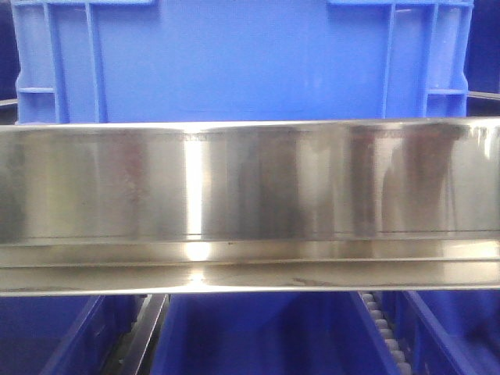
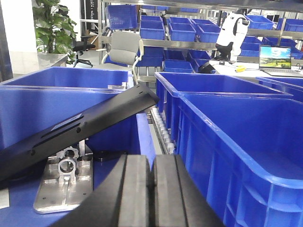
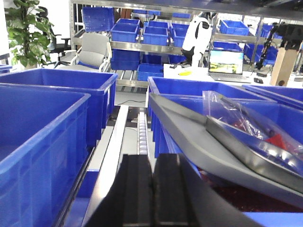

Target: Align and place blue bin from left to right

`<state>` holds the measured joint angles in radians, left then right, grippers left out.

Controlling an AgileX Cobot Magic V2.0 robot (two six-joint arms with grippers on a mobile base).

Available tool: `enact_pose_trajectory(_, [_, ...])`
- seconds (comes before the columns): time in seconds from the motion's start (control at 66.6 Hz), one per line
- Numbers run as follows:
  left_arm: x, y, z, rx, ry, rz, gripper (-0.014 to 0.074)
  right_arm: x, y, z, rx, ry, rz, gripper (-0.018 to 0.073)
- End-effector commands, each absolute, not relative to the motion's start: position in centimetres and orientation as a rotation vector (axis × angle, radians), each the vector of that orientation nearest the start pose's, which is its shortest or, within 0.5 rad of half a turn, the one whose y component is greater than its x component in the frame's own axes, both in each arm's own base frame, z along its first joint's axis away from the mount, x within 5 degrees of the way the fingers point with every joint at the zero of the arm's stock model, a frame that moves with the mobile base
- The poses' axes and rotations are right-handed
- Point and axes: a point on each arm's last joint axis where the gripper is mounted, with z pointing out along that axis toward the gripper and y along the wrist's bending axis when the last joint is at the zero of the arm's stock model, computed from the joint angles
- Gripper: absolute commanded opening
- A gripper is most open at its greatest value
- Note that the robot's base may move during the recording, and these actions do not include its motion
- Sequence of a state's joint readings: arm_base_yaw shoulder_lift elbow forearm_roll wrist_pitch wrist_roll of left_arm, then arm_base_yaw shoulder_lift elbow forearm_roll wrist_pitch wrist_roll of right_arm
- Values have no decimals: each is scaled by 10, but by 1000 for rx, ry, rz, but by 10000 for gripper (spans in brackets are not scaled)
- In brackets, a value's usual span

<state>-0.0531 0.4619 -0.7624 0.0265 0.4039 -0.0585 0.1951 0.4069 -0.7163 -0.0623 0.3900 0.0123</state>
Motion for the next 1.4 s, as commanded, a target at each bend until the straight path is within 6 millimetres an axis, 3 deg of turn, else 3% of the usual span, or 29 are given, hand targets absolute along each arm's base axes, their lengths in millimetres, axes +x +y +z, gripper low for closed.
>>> enact_pose_trajectory(0.0, [78, -4, 402, 4, 1552, -69, -111, 69, 11, 393, -169, 1521, 93, -79])
enact_pose_trajectory(0.39, [84, -4, 413, 6, 1439, -73, -111, 70, 12, 405, -161, 1386, 104, -79])
enact_pose_trajectory(0.541, [94, -5, 419, -3, 1369, -92, -111, 83, 15, 405, -164, 1393, 107, -79])
enact_pose_trajectory(0.676, [106, -6, 423, -27, 1407, -130, -111, 100, 19, 407, -114, 1447, 179, -79])
enact_pose_trajectory(0.826, [127, -9, 433, -39, 1556, -157, -111, 119, 24, 418, -83, 1494, 228, -79])
enact_pose_trajectory(0.991, [157, -11, 446, -37, 1652, -156, -111, 151, 30, 427, -95, 1660, 217, -79])
enact_pose_trajectory(1.382, [244, -20, 471, -18, 1837, -164, -111, 227, 54, 445, -146, 1910, 220, -77])
